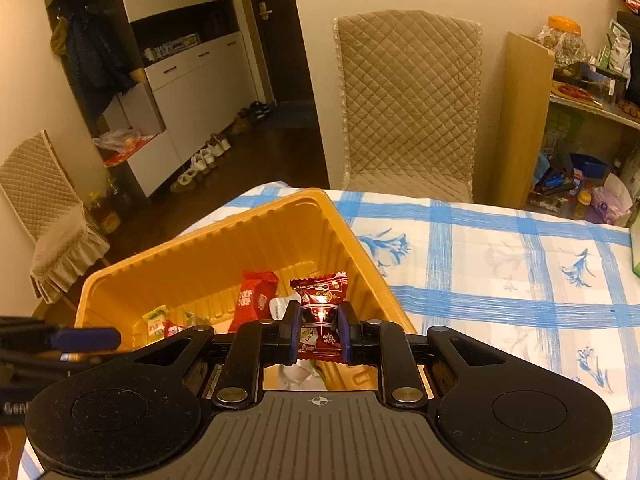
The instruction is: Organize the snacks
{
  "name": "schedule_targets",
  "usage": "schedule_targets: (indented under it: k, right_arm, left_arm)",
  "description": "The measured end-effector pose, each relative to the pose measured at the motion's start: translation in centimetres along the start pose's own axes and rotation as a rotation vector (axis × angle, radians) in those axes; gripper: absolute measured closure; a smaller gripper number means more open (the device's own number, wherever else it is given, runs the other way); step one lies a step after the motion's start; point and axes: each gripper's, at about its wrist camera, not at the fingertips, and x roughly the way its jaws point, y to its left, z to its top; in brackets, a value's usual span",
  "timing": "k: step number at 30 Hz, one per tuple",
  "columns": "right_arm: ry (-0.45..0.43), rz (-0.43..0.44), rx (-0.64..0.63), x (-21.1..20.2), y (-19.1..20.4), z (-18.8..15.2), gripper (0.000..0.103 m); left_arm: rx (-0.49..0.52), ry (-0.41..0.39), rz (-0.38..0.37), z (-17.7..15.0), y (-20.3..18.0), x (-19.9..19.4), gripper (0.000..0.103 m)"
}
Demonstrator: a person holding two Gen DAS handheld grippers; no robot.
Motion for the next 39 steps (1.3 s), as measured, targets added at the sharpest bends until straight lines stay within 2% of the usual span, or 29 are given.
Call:
schedule_targets:
  k: [5,6,7,9,14,16,18,29,39]
  right_arm:
    - [0.003,0.008,0.030,-0.2,-0.1,0.1,0.079]
    - [0.003,0.006,0.035,-0.3,-0.2,0.1,0.069]
    - [-0.002,0.000,0.039,-0.6,-0.2,0.0,0.053]
    - [-0.026,-0.013,0.044,-1.5,-0.2,-0.3,0.041]
    - [-0.018,0.023,0.069,-4.1,-0.2,-1.2,0.037]
    - [-0.014,0.027,0.076,-5.3,0.0,-1.8,0.026]
    - [-0.008,0.024,0.085,-6.5,0.2,-2.5,0.020]
    - [-0.005,0.012,0.133,-14.5,0.5,-7.9,0.015]
    - [0.056,-0.007,0.162,-21.6,0.4,-14.0,0.014]
  left_arm:
    - [0.013,0.003,-0.006,-1.0,-0.5,-0.9,0.050]
    - [0.014,0.005,-0.008,-1.2,-0.6,-1.2,0.049]
    - [0.014,0.007,-0.009,-1.4,-0.7,-1.3,0.049]
    - [0.011,0.012,-0.007,-1.8,-0.8,-1.8,0.048]
    - [0.008,0.017,-0.003,-3.3,-1.1,-3.2,0.045]
    - [0.012,0.017,0.004,-3.9,-1.4,-3.9,0.042]
    - [0.018,0.015,0.005,-4.5,-1.7,-4.7,0.042]
    - [0.034,-0.004,0.026,-8.3,-4.7,-10.5,0.038]
    - [0.041,0.017,0.028,-13.7,-8.0,-15.4,0.038]
